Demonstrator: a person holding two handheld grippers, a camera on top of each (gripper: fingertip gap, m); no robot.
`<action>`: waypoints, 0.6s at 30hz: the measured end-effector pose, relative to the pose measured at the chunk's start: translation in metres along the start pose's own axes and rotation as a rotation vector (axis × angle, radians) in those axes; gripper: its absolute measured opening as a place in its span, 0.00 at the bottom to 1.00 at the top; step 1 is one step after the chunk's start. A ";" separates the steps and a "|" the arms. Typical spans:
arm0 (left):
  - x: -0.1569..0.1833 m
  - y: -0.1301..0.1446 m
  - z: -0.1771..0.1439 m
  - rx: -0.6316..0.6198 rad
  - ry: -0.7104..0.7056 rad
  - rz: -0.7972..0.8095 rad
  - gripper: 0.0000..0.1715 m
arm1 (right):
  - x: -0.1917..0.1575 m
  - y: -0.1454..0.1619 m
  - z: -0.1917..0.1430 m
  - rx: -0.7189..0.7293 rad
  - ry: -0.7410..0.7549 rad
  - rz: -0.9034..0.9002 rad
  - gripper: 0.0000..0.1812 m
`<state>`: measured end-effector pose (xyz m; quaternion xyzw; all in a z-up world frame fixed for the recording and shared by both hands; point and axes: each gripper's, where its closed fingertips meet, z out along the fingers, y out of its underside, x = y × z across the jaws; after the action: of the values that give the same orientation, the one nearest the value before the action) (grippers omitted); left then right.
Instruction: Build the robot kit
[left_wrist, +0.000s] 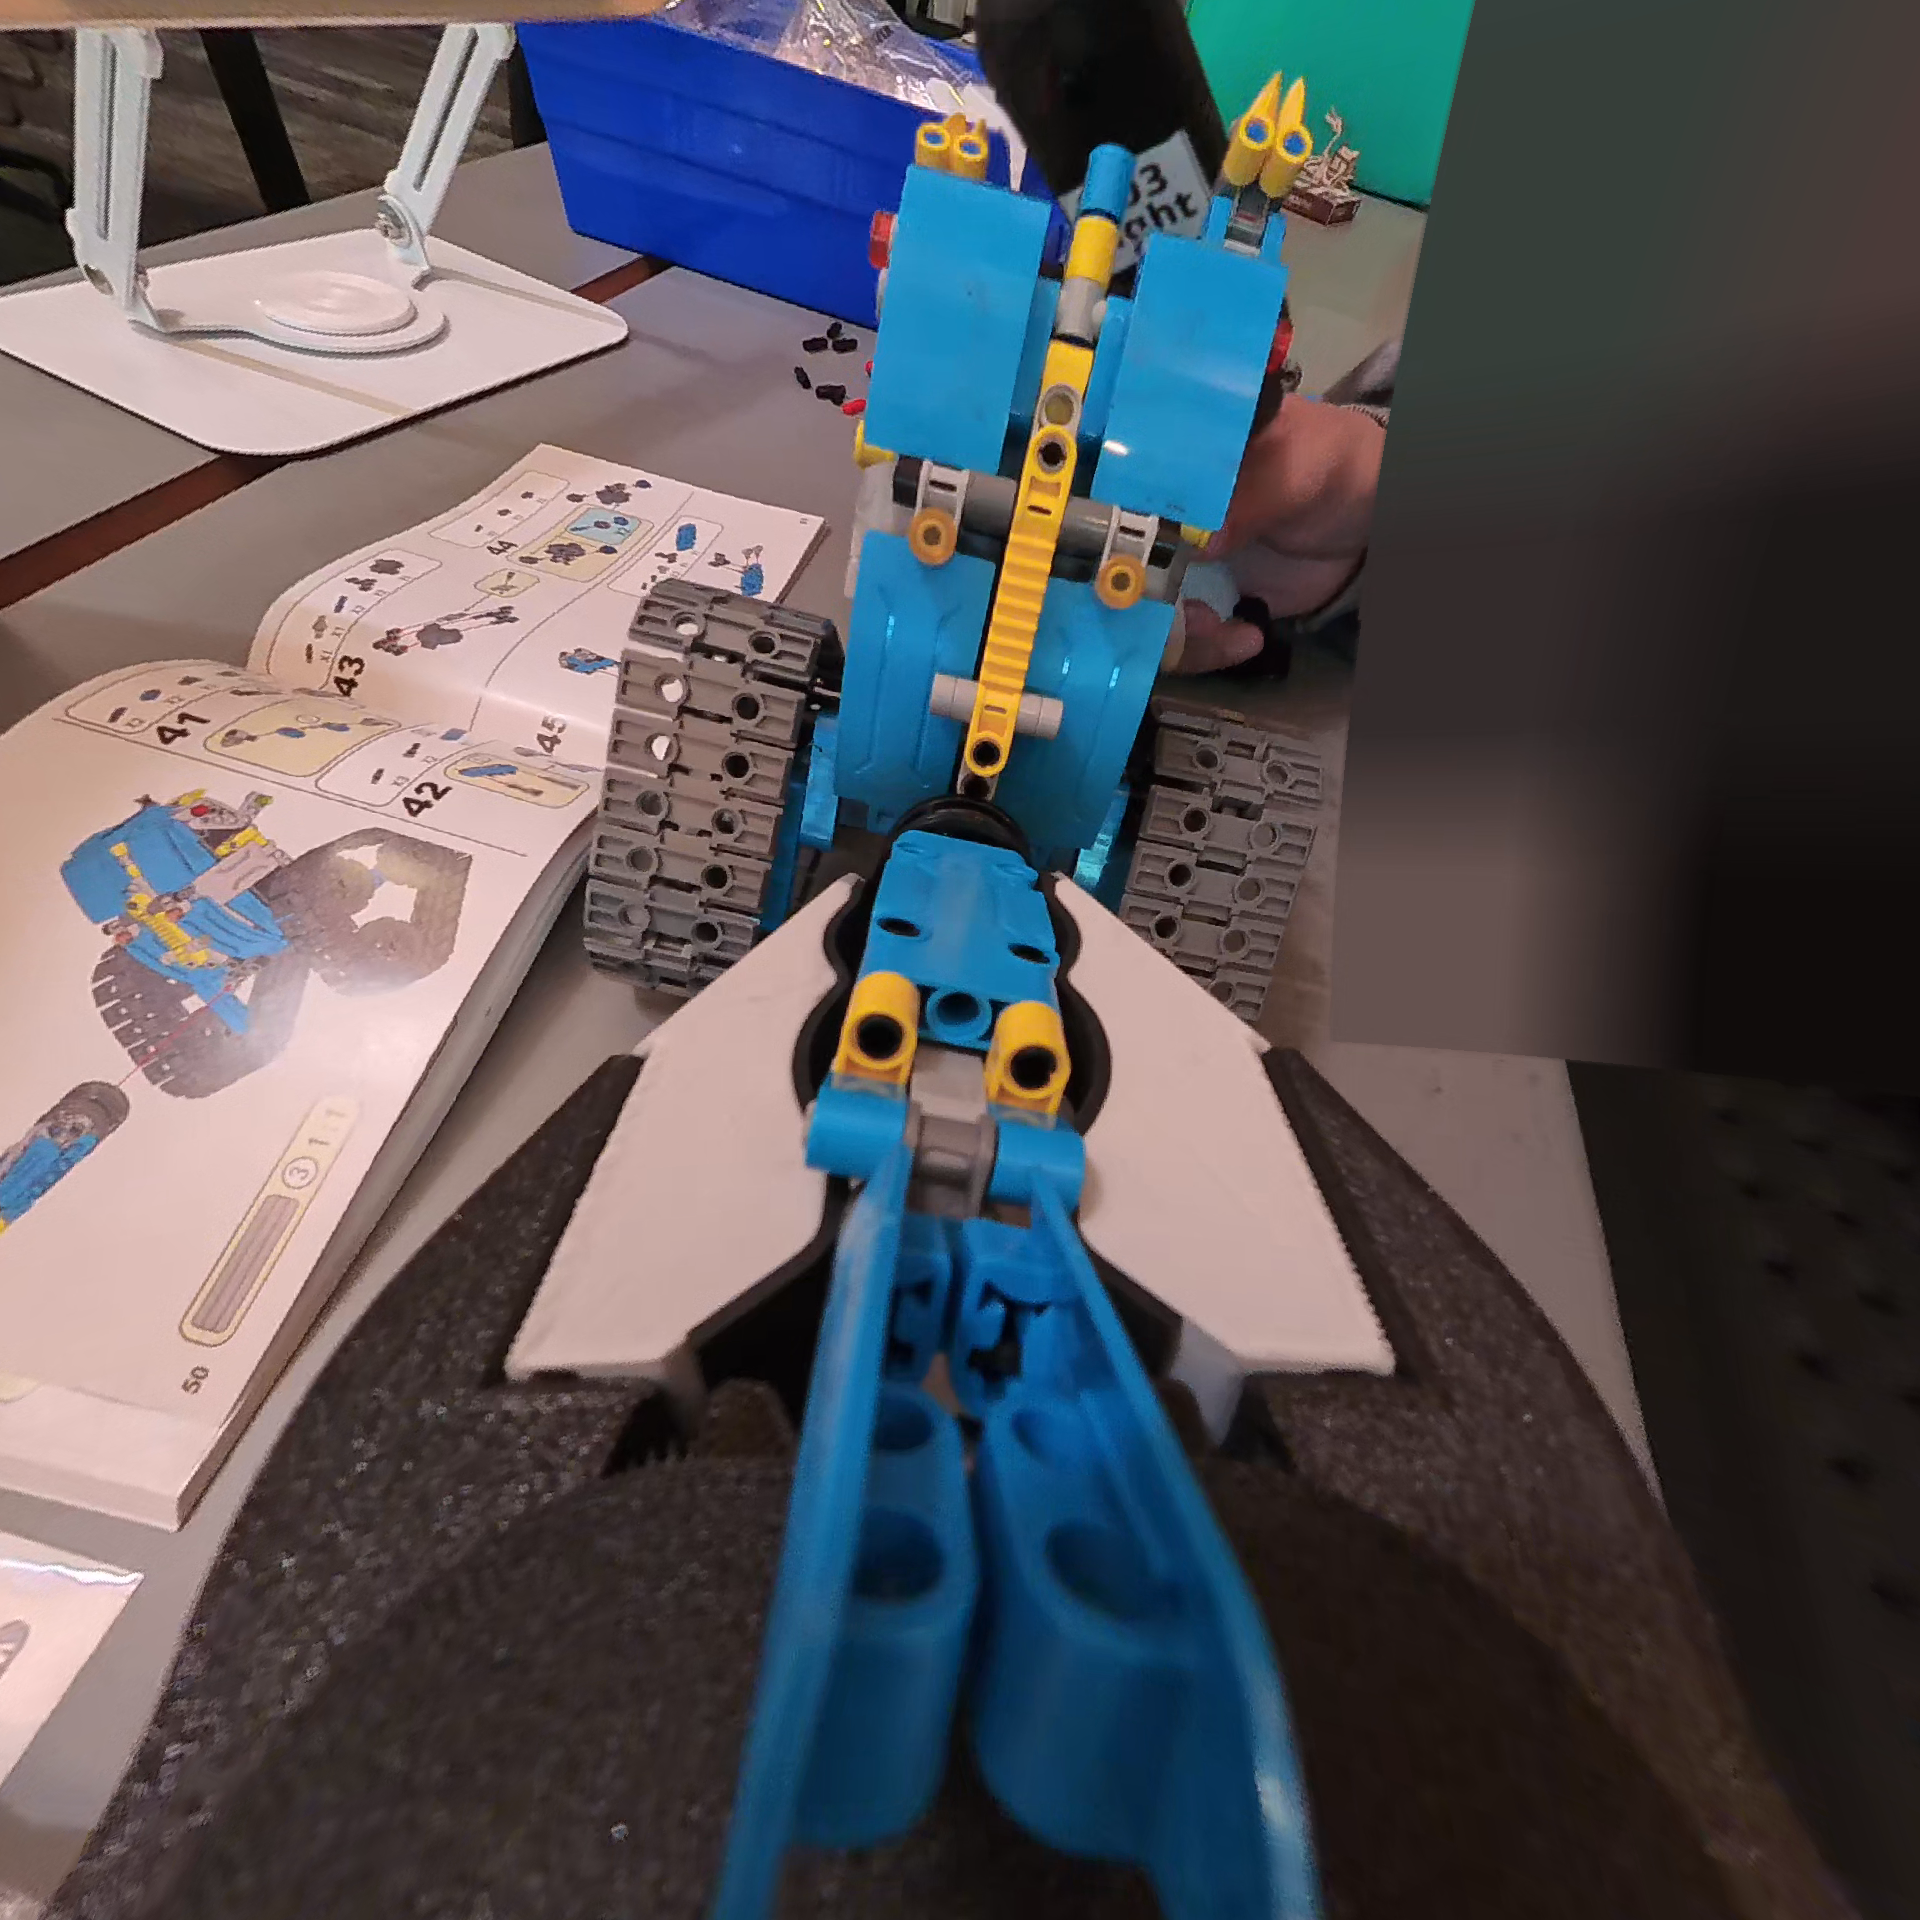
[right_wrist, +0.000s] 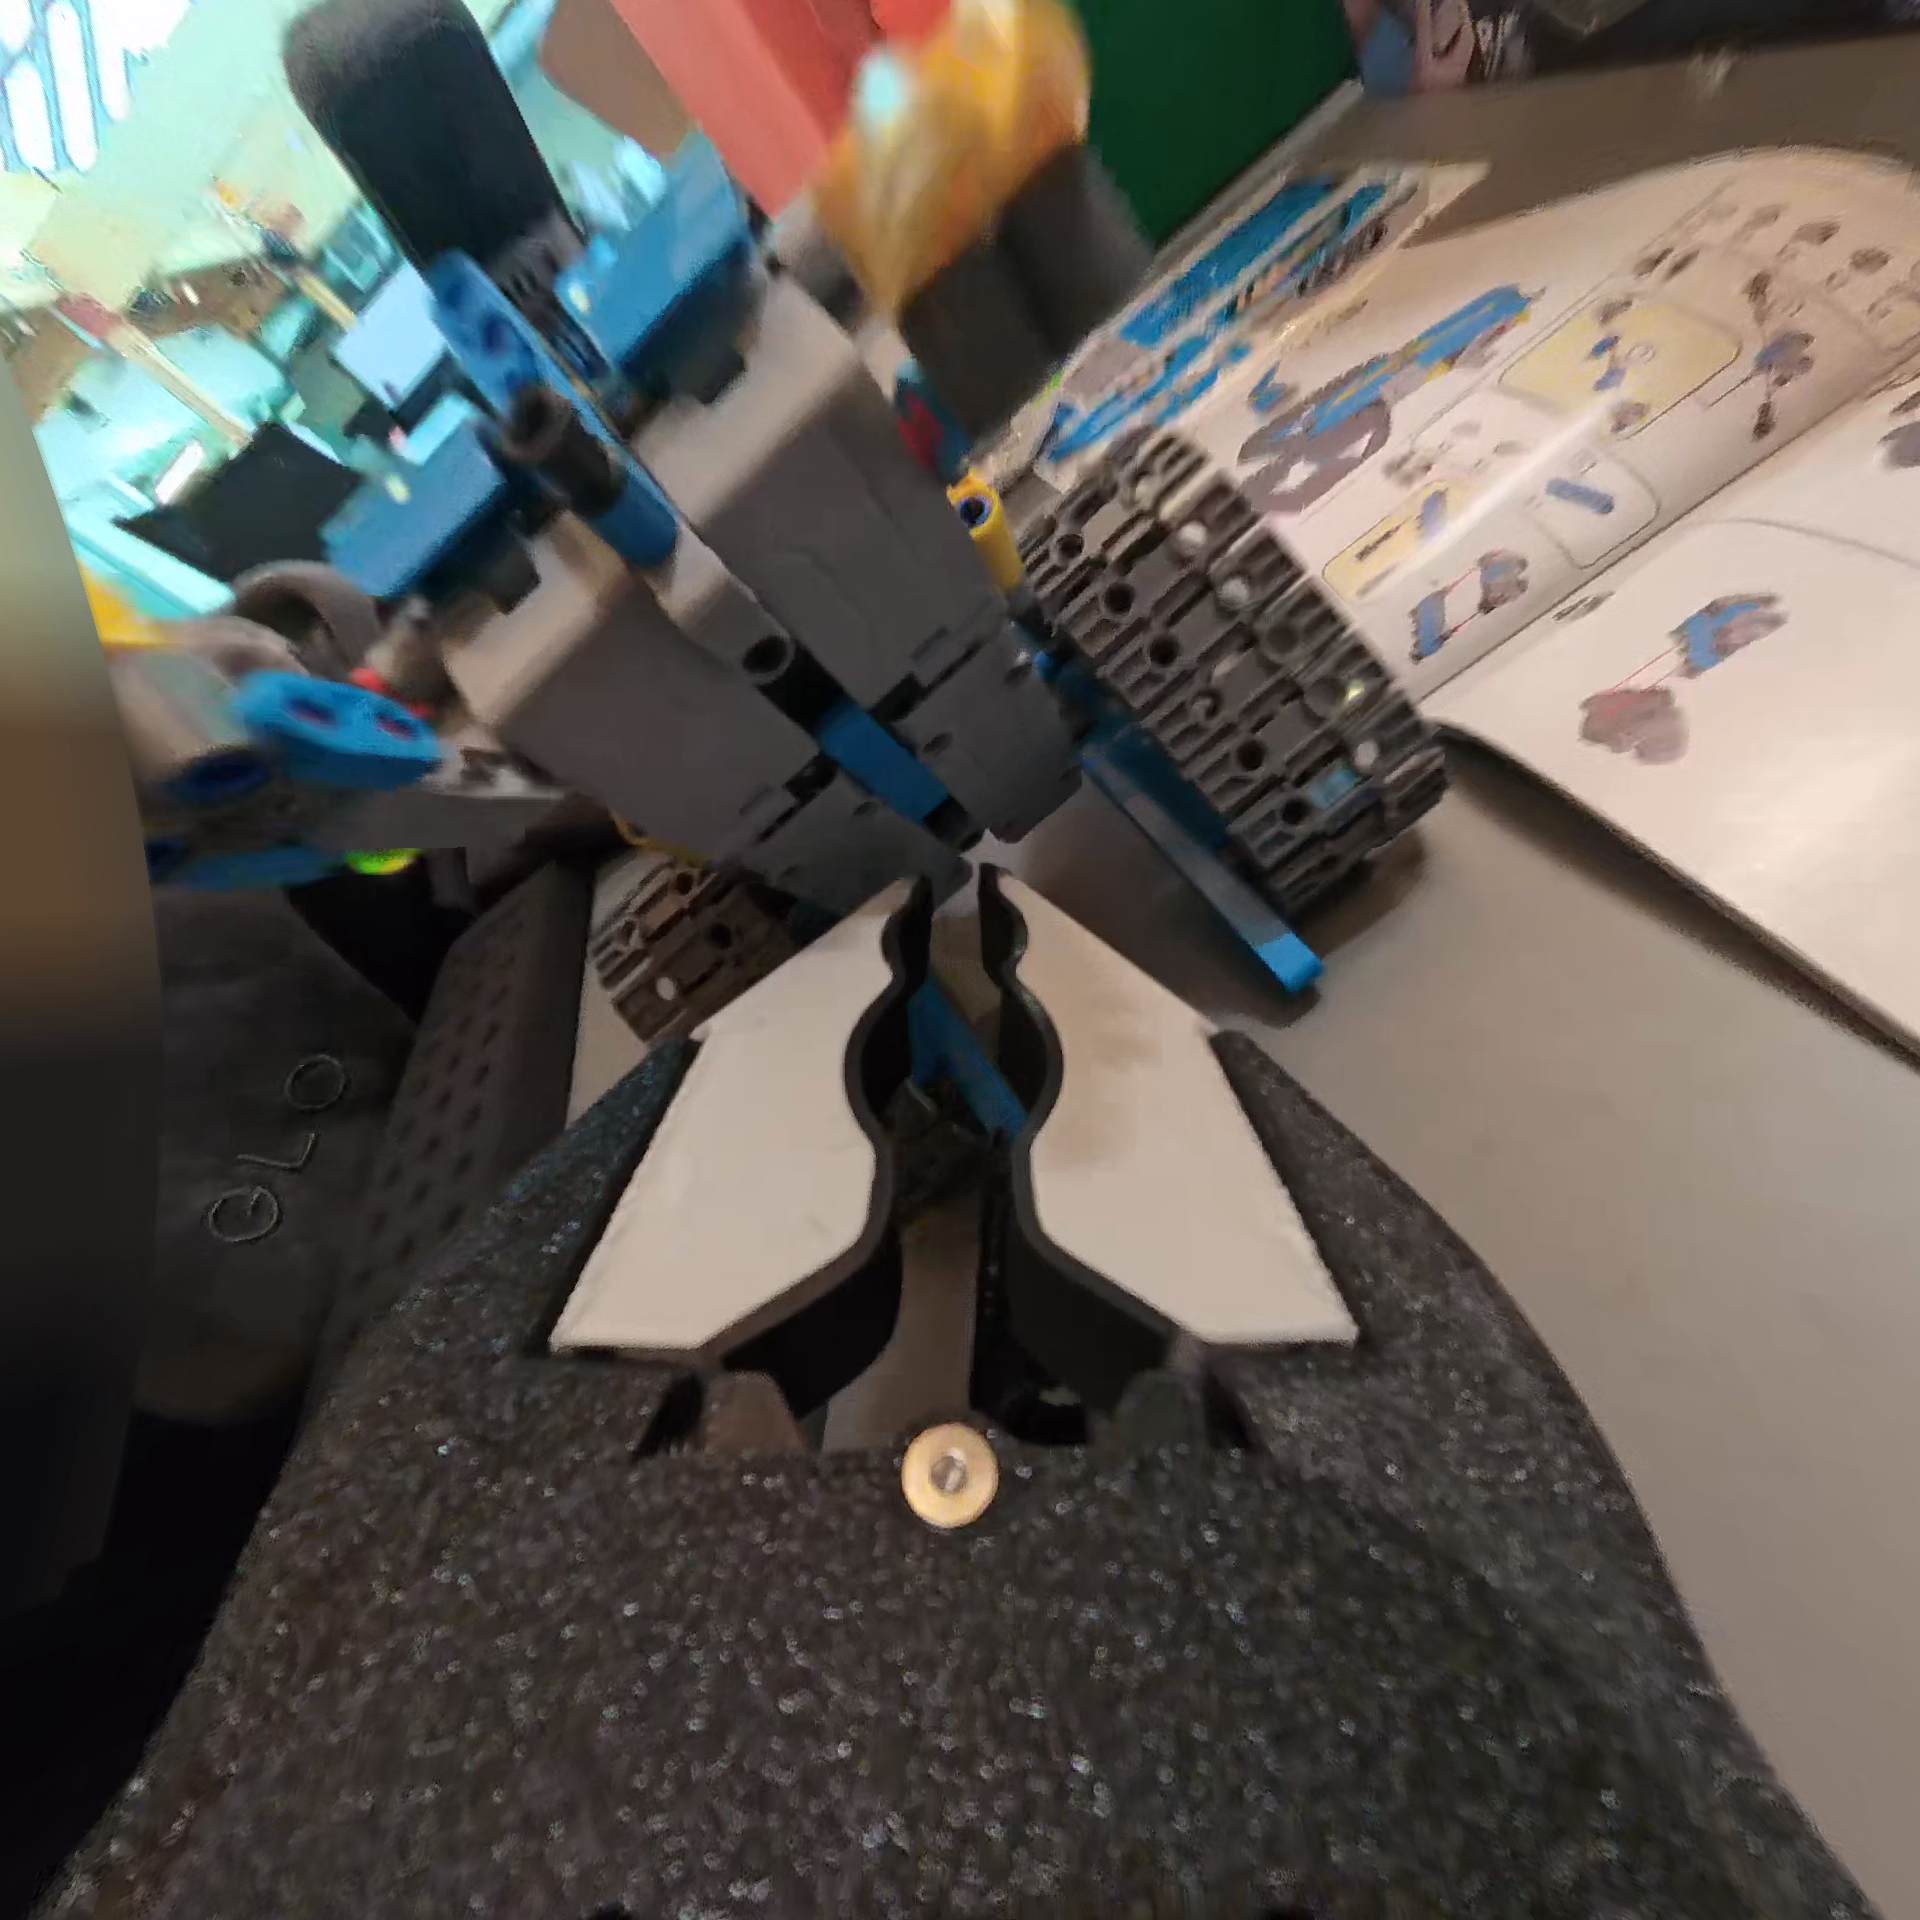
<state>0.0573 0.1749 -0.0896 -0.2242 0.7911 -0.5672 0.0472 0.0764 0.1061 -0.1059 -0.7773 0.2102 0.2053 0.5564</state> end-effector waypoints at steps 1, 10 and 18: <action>0.000 0.000 0.001 0.001 0.002 0.003 0.19 | 0.000 0.006 0.006 -0.040 0.010 -0.007 0.04; 0.003 0.001 0.002 -0.023 0.009 0.042 0.18 | -0.003 0.013 0.016 -0.102 0.038 -0.004 0.00; 0.001 0.001 0.004 -0.018 0.040 0.018 0.18 | -0.001 0.012 0.015 -0.107 0.051 -0.005 0.00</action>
<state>0.0573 0.1708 -0.0914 -0.2059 0.7990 -0.5639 0.0344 0.0673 0.1168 -0.1192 -0.8115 0.2112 0.1950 0.5087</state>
